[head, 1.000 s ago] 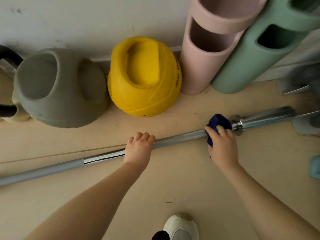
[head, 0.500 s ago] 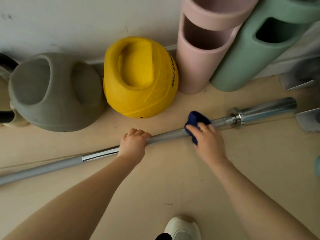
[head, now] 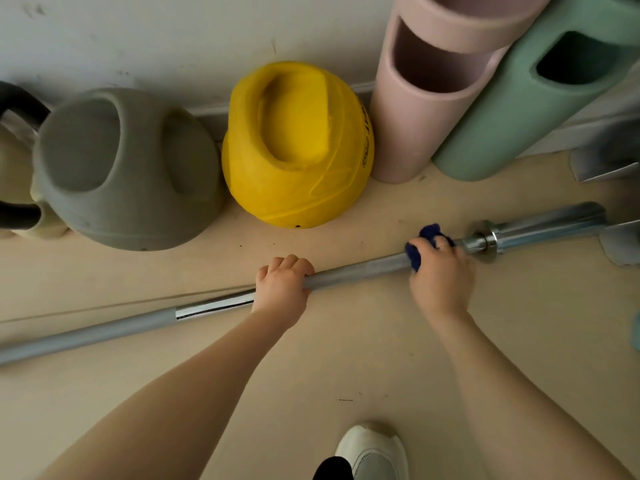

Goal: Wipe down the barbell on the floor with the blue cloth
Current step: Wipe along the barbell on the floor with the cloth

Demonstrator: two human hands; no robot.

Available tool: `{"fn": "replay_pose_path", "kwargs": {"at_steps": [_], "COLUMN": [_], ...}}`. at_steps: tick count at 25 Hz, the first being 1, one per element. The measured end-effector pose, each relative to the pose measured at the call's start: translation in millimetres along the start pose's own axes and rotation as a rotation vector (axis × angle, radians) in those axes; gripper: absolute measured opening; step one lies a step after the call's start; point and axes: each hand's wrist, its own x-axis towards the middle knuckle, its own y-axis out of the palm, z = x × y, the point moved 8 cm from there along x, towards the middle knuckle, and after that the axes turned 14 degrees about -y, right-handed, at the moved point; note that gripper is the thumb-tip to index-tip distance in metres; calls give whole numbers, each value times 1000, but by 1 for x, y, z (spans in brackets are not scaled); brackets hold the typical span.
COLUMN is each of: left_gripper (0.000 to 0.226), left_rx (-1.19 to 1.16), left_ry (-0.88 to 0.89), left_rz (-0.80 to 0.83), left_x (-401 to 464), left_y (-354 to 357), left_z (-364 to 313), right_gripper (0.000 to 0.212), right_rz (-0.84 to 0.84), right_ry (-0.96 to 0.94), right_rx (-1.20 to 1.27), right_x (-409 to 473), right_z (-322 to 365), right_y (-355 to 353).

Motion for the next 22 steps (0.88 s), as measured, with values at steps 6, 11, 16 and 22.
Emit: {"fn": "replay_pose_path", "kwargs": {"at_steps": [6, 11, 16, 22], "left_gripper": [46, 42, 36, 22], "left_rx": [-42, 107, 179, 288], "left_ry": [82, 52, 100, 182], "left_rz": [159, 226, 299, 393], "left_x": [-8, -18, -27, -44], "left_y": [7, 14, 26, 41], "left_z": [23, 61, 59, 52], "right_gripper": [49, 45, 47, 36], "right_rz": [16, 33, 129, 126], "right_ry": [-570, -169, -606, -422], "right_rx": [-97, -41, 68, -4], "right_x": [-44, -47, -87, -86], "right_z": [99, 47, 182, 143], "right_y": [13, 7, 27, 19]}}
